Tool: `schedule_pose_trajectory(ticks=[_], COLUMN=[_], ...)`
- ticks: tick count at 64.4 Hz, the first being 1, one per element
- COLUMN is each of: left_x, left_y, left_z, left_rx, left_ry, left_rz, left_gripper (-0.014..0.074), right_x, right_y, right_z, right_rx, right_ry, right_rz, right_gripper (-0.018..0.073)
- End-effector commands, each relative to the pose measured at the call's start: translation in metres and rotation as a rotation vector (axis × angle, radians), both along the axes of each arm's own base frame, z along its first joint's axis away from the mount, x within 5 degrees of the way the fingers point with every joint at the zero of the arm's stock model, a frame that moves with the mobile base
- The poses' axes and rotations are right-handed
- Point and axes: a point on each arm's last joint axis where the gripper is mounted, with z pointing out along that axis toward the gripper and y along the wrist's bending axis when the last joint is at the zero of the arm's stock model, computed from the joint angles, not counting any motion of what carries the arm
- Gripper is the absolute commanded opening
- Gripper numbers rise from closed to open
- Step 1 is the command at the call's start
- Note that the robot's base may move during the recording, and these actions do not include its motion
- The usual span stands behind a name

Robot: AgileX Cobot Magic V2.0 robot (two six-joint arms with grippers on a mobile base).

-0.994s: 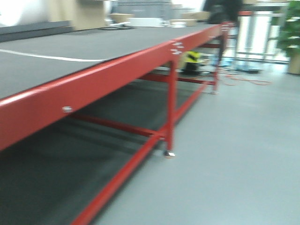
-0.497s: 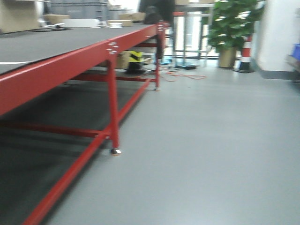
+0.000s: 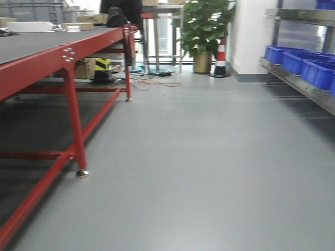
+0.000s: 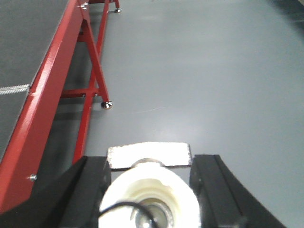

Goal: Place valve from conveyor to right shelf box
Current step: 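Drive the base away from the belt toward the shelf rack, holding valves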

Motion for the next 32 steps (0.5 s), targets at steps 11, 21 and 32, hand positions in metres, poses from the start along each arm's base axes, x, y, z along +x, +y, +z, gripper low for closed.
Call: schedule_pose_trajectory(ticks=[11, 21, 32], left_x=[-0.003, -0.003, -0.003], left_y=[-0.0017, -0.0017, -0.0017], left_z=[0.0082, 0.0082, 0.0082], left_rx=[-0.009, -0.009, -0.009], left_ry=[-0.07, -0.07, -0.07], left_rz=[-0.002, -0.002, -0.002], left_gripper=[-0.0111, -0.0111, -0.0111], right_x=[-0.0008, -0.0008, -0.0008], right_y=[-0.0012, -0.0012, -0.0012], right_z=[0.0104, 0.0104, 0.0104], right_rx=[0.005, 0.005, 0.005], right_ry=[-0.09, -0.09, -0.09], right_rz=[-0.012, -0.012, -0.012], right_gripper=[-0.0154, -0.0154, -0.0154])
